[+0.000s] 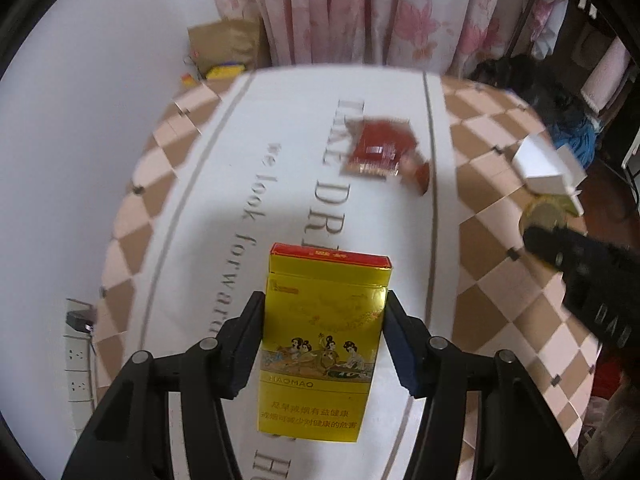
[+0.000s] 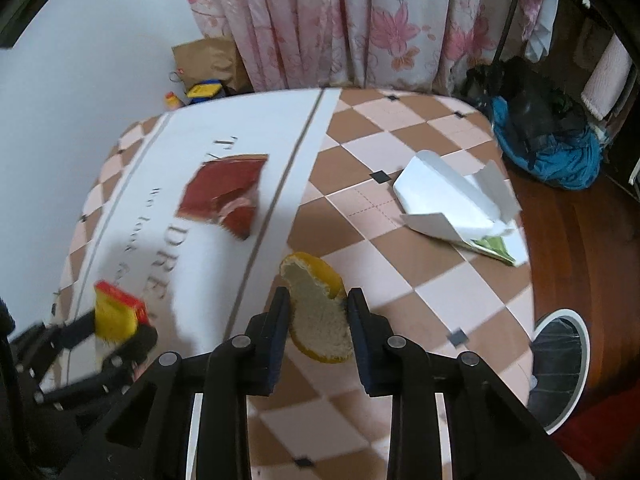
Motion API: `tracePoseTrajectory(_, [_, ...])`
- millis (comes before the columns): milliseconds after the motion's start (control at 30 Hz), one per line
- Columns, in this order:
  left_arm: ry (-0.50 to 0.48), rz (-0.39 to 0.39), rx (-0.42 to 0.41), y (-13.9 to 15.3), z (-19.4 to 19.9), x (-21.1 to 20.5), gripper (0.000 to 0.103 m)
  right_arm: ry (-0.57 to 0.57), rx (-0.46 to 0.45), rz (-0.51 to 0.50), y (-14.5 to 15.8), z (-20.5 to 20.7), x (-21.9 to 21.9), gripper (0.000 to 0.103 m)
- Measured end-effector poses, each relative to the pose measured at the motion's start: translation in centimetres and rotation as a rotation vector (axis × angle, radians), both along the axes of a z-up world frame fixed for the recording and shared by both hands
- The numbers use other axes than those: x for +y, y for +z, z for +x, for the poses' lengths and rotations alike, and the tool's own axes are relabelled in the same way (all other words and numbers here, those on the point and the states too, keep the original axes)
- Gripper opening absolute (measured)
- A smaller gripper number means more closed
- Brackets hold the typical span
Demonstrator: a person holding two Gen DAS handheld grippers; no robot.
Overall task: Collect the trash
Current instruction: 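Carry the yellow box and bread over the bin and open both tools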
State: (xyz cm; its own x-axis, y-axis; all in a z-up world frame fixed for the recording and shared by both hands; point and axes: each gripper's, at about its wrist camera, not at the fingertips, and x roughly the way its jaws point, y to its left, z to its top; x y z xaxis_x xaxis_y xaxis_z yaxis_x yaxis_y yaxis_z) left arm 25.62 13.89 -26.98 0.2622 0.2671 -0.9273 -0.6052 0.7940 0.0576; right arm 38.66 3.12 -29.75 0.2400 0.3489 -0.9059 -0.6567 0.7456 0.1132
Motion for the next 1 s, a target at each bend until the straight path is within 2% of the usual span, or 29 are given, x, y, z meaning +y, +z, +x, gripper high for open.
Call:
tracePoseTrajectory(200, [0.006, 0.041, -0.087, 5.1, -2.0, -2.0, 0.054, -0.002, -0.052, 0.055, 3.6, -3.1, -3.0, 0.031])
tracePoseTrajectory(367, [-0.023, 0.069, -0.162, 9.7, -2.7, -4.8, 0.054, -0.035, -0.079, 0.127, 7.7, -4.6, -6.9, 0.031])
tracePoseTrajectory(600, [-0.118, 0.08, -0.266, 14.8, -0.6, -10.7, 0.054, -0.126, -0.119, 0.214, 13.2, -4.2, -15.0, 0.031])
tracePoseTrajectory(800, [-0.241, 0.042, -0.317, 16.4, 4.1, -17.7, 0.054, -0.241, -0.149, 0.22, 15.6, -1.5, -24.3, 0.031])
tracePoseTrajectory(1000, [-0.35, -0.081, -0.31, 14.0, 9.8, -25.5, 0.054, -0.381, -0.132, 0.158, 14.0, 2.4, -34.4, 0.031])
